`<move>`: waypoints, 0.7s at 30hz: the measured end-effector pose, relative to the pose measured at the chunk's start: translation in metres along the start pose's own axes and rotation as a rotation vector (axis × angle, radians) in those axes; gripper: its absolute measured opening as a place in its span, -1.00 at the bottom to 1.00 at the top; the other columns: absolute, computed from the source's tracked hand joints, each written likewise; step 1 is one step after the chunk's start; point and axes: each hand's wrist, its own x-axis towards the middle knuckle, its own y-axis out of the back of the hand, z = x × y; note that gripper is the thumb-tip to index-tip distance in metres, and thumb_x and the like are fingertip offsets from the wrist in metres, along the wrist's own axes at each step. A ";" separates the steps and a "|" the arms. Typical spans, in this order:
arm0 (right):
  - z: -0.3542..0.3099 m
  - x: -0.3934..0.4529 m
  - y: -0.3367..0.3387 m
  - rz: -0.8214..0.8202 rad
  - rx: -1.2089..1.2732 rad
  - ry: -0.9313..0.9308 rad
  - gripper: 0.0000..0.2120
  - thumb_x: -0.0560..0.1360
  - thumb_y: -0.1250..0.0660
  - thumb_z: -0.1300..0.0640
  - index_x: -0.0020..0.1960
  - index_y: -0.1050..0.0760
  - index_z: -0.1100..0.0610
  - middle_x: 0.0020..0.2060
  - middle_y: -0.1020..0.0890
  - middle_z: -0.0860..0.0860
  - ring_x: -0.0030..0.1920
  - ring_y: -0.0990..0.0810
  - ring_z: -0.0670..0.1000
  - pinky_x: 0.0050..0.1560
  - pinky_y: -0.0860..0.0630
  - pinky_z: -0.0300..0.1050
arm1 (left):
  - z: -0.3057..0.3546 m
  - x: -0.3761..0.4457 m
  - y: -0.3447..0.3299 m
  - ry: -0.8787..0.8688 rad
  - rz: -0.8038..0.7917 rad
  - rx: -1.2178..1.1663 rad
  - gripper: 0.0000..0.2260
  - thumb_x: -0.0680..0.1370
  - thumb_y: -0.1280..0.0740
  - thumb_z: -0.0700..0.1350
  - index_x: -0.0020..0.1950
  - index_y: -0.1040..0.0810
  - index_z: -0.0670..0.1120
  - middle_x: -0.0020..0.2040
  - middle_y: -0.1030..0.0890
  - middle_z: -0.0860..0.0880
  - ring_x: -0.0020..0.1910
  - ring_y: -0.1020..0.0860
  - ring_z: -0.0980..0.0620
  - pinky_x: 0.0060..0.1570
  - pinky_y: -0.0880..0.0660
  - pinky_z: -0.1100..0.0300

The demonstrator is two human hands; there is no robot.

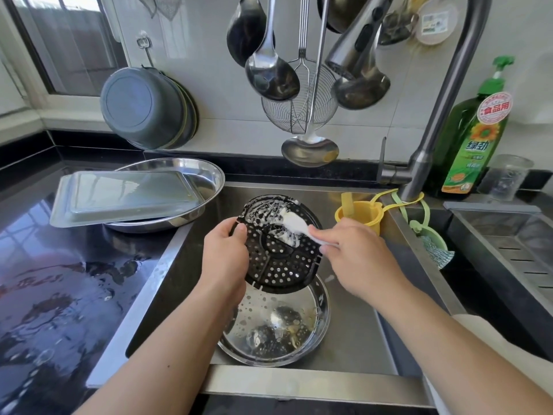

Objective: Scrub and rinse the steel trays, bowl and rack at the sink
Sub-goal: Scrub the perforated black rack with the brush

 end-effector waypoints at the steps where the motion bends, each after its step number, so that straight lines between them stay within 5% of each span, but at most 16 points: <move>1: 0.002 0.002 0.002 0.021 -0.019 -0.017 -0.61 0.65 -0.29 0.12 0.40 -0.50 -0.22 -0.13 -0.43 -0.11 -0.09 -0.47 -0.01 -0.06 -0.52 0.03 | 0.001 -0.001 0.000 0.002 -0.004 0.007 -0.63 0.74 -0.15 -0.20 -0.07 -0.72 -0.03 0.02 -0.74 -0.17 0.11 -0.70 -0.23 0.21 -0.59 -0.29; 5: 0.008 0.007 0.011 0.119 -0.027 -0.092 -0.62 0.65 -0.29 0.12 0.40 -0.50 -0.20 -0.10 -0.46 -0.10 -0.06 -0.46 0.01 -0.04 -0.52 0.03 | 0.003 -0.007 -0.007 -0.002 -0.065 0.036 -0.69 0.73 -0.15 -0.25 0.05 -0.69 -0.11 0.00 -0.75 -0.19 0.07 -0.71 -0.24 0.18 -0.61 -0.26; 10: 0.000 -0.001 0.008 -0.087 0.016 0.005 -0.63 0.64 -0.31 0.11 0.38 -0.52 -0.23 -0.13 -0.46 -0.07 -0.11 -0.45 -0.02 -0.05 -0.50 0.02 | 0.003 -0.002 0.000 -0.012 -0.007 0.020 -0.69 0.72 -0.17 -0.24 0.01 -0.71 -0.09 0.00 -0.74 -0.21 0.11 -0.68 -0.30 0.21 -0.58 -0.33; 14: 0.010 0.006 0.015 0.069 -0.051 -0.067 -0.61 0.65 -0.30 0.13 0.40 -0.50 -0.22 -0.11 -0.48 -0.10 -0.08 -0.46 -0.03 -0.03 -0.54 0.01 | 0.004 -0.004 -0.003 -0.035 -0.030 0.066 -0.71 0.73 -0.17 -0.24 0.06 -0.70 -0.09 -0.01 -0.75 -0.15 0.07 -0.71 -0.21 0.18 -0.61 -0.26; 17: 0.005 0.001 0.010 -0.039 -0.039 -0.005 -0.61 0.64 -0.31 0.12 0.39 -0.50 -0.23 -0.15 -0.45 -0.12 -0.12 -0.45 -0.06 -0.07 -0.52 0.00 | 0.003 -0.003 -0.002 -0.054 -0.009 0.076 -0.69 0.72 -0.19 -0.24 0.00 -0.71 -0.06 -0.05 -0.75 -0.12 0.05 -0.71 -0.19 0.17 -0.62 -0.27; 21: 0.010 0.006 0.013 0.067 -0.074 -0.066 -0.60 0.65 -0.29 0.13 0.40 -0.49 -0.24 -0.11 -0.46 -0.12 -0.08 -0.46 -0.02 -0.08 -0.54 0.01 | 0.004 -0.002 0.000 -0.047 -0.005 0.084 -0.68 0.72 -0.19 -0.23 -0.04 -0.72 -0.04 -0.04 -0.75 -0.14 0.07 -0.70 -0.23 0.18 -0.61 -0.29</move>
